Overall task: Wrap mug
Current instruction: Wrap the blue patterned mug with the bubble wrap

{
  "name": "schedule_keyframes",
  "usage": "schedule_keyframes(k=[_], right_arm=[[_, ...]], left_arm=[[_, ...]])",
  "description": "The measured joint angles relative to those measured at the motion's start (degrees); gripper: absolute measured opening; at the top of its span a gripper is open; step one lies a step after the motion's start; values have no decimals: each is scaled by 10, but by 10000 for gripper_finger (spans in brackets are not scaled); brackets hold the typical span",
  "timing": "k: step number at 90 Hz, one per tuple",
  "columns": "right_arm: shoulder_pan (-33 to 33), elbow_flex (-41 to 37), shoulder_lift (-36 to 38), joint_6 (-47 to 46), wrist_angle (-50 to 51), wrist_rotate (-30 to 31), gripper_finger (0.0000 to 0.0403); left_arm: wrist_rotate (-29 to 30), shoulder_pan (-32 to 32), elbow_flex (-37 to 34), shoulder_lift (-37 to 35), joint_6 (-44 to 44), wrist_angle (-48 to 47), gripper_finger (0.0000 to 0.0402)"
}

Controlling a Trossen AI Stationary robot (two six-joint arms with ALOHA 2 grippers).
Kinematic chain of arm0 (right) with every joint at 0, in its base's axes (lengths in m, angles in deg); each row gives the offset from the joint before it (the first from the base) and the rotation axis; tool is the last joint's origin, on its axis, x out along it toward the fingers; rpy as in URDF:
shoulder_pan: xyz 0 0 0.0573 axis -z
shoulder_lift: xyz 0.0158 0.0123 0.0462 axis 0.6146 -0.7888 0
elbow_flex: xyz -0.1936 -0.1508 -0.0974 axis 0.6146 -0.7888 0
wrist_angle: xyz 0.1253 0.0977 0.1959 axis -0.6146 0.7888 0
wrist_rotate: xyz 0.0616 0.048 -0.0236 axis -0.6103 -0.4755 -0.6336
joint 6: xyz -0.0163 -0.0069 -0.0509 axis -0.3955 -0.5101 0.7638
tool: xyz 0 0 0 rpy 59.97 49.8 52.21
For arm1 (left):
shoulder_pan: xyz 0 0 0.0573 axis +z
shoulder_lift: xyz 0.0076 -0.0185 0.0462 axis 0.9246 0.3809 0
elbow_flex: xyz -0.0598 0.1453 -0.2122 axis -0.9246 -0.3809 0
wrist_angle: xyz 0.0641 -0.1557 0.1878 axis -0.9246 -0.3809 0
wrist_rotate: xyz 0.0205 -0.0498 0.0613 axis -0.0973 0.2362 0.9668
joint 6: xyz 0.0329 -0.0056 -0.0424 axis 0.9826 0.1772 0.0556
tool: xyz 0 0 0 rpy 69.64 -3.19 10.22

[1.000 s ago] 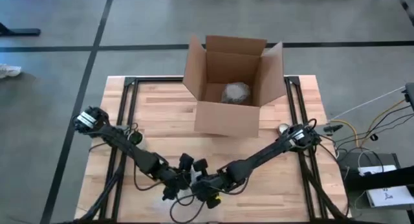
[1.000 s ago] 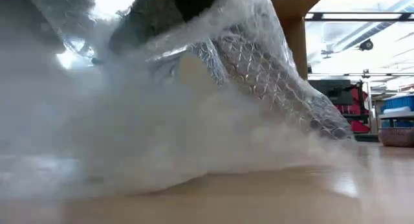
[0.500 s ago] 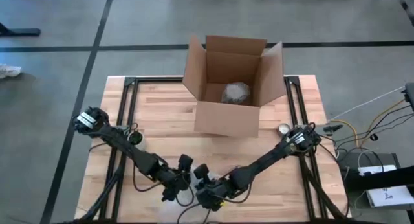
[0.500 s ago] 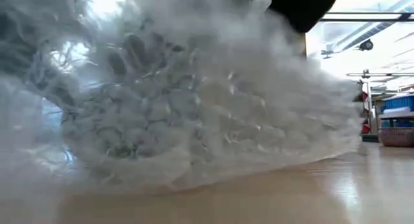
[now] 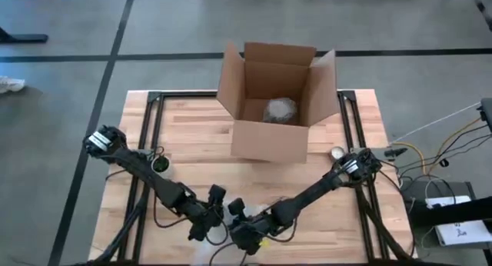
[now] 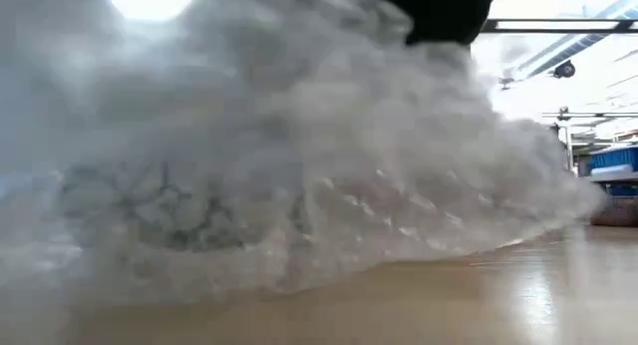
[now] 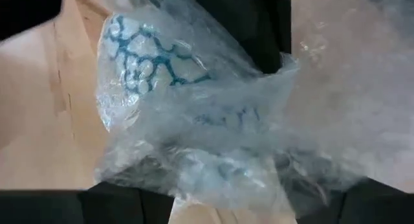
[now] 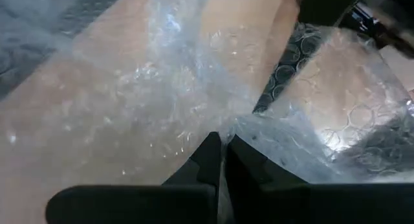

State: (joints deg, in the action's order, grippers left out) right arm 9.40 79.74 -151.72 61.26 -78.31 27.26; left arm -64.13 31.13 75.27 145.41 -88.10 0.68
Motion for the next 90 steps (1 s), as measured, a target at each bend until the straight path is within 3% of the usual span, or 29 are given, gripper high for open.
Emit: schedule_keyframes(k=[34,65,90], right_arm=[[11,-35,1,-50,-53,-22,0],[9,-29,4,-65,-52,-31,0],[-12,-10,2,-68,-12,15,0]], left_arm=[[7,0,0,-29,-29,-24,231],[13,-3,1,4,-114,51,207],[16,-4,2,22,-166,93,185]])
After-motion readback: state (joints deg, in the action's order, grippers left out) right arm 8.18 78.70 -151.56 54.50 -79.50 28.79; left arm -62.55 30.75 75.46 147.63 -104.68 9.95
